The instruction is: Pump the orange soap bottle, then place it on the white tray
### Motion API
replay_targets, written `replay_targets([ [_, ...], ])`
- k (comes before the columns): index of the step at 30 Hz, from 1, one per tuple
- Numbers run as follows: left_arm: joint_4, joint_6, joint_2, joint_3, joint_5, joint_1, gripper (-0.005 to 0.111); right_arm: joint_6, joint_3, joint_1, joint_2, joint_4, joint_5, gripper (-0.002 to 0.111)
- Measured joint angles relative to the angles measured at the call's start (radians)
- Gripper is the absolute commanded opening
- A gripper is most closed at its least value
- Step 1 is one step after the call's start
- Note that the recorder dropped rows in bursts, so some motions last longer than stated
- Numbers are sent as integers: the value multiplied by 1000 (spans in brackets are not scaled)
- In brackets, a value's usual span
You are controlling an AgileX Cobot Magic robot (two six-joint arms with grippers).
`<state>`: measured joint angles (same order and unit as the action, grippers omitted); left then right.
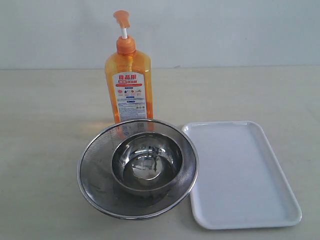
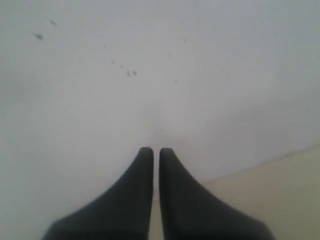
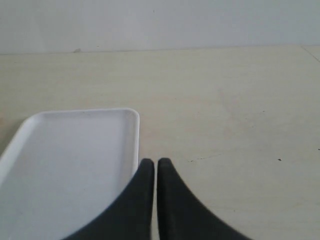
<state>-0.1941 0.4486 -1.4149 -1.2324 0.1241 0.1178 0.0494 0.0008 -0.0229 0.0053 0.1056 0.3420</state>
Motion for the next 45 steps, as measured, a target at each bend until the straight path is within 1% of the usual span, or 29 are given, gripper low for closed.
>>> replay_targets([
  [4,6,75,-188,-65,81,-16,5,0,0,0,0,0,0,0],
  [7,-10,173,-299,-93,166,-58,5,0,0,0,0,0,0,0],
  [9,-69,244,-347,-96,199,-91,5,0,0,0,0,0,0,0],
  [10,-131,291,-368,-97,212,-108,5,0,0,0,0,0,0,0],
  [12,-298,438,-403,-99,243,-135,5,0,0,0,0,0,0,0],
  [13,-414,567,-417,-101,284,-146,5,0,0,0,0,0,0,0],
  [15,-627,857,-440,-102,423,-163,5,0,0,0,0,0,0,0],
  [17,-813,1153,-470,-102,636,-176,5,0,0,0,0,0,0,0],
  [18,-877,1255,-482,-102,711,-181,5,0,0,0,0,0,0,0],
  [20,-956,1365,-503,-102,839,-201,5,0,0,0,0,0,0,0],
  [23,-986,1416,-519,-102,915,-255,5,0,0,0,0,0,0,0],
  [26,-989,1439,-536,-102,998,-335,5,0,0,0,0,0,0,0],
  [27,-989,1454,-539,-102,1036,-371,5,0,0,0,0,0,0,0],
  [30,-1027,1493,-543,-93,1070,-448,5,0,0,0,0,0,0,0],
  [33,-1114,1531,-552,-68,1081,-496,5,0,0,0,0,0,0,0],
  [36,-1183,1585,-580,-34,1083,-501,5,0,0,0,0,0,0,0],
  [37,-1197,1605,-589,-24,1083,-494,5,0,0,0,0,0,0,0],
  [40,-1219,1659,-628,-3,1083,-459,5,0,0,0,0,0,0,0],
  [45,-1223,1675,-681,1,1083,-381,5,0,0,0,0,0,0,0],
])
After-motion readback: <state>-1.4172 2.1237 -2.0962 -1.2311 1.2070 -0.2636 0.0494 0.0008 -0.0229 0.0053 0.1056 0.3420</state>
